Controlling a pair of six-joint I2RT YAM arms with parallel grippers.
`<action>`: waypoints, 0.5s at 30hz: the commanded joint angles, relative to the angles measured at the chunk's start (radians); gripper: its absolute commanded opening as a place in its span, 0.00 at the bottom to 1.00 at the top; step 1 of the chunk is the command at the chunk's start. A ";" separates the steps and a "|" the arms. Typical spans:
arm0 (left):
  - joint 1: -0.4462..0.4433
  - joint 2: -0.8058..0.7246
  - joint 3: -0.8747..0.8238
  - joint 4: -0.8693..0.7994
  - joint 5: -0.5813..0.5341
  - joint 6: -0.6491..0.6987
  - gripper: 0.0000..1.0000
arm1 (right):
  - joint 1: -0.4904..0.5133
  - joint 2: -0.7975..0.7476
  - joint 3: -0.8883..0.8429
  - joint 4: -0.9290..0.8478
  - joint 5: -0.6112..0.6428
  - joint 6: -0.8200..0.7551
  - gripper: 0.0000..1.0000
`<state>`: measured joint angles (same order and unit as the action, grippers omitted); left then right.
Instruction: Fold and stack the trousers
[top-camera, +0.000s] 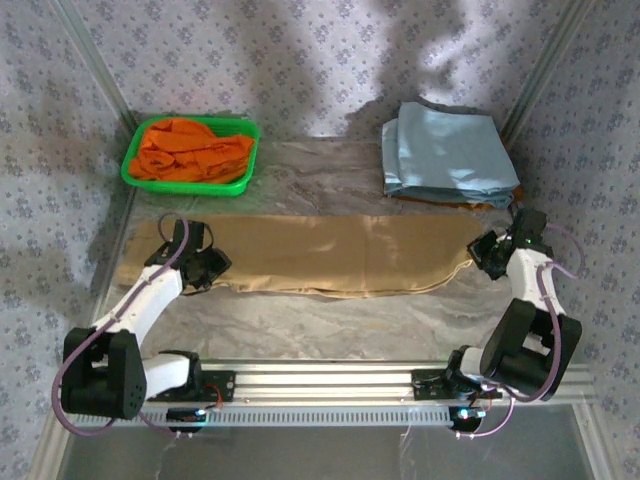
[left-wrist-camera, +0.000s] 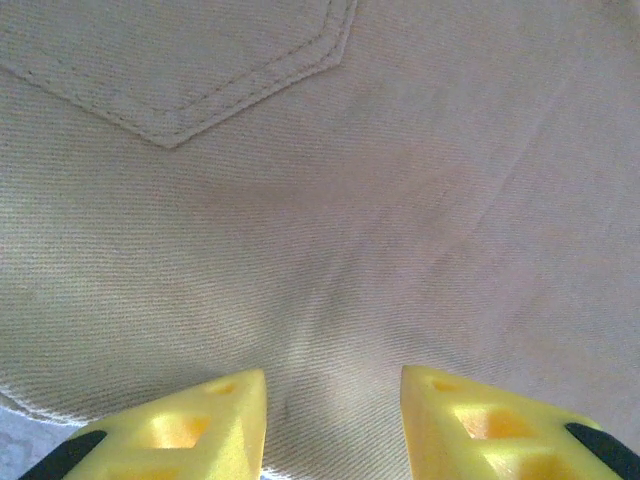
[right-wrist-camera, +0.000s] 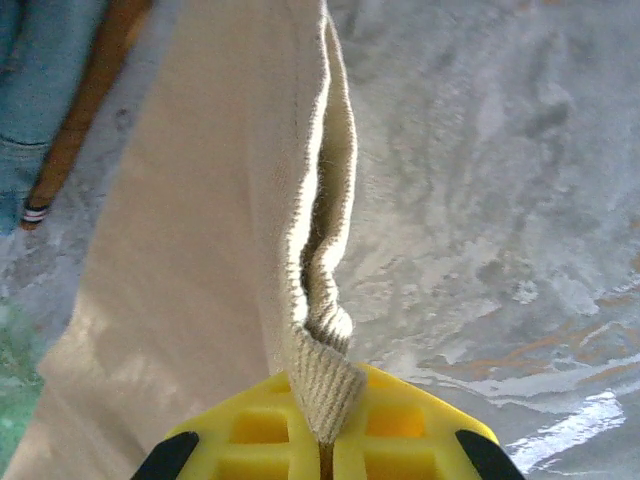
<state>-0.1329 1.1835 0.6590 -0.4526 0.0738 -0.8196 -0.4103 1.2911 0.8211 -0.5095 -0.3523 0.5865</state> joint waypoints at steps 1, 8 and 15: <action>-0.003 -0.024 0.031 -0.014 -0.011 0.015 0.40 | 0.033 -0.023 0.047 -0.052 -0.004 -0.010 0.00; 0.020 -0.054 0.037 -0.029 -0.002 0.031 0.40 | 0.220 -0.070 0.136 -0.110 0.040 -0.013 0.00; 0.055 -0.088 0.036 -0.043 0.026 0.040 0.40 | 0.508 -0.087 0.245 -0.160 0.162 0.034 0.00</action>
<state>-0.0887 1.1248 0.6617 -0.4641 0.0811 -0.8001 0.0143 1.2236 1.0092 -0.6121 -0.2607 0.5949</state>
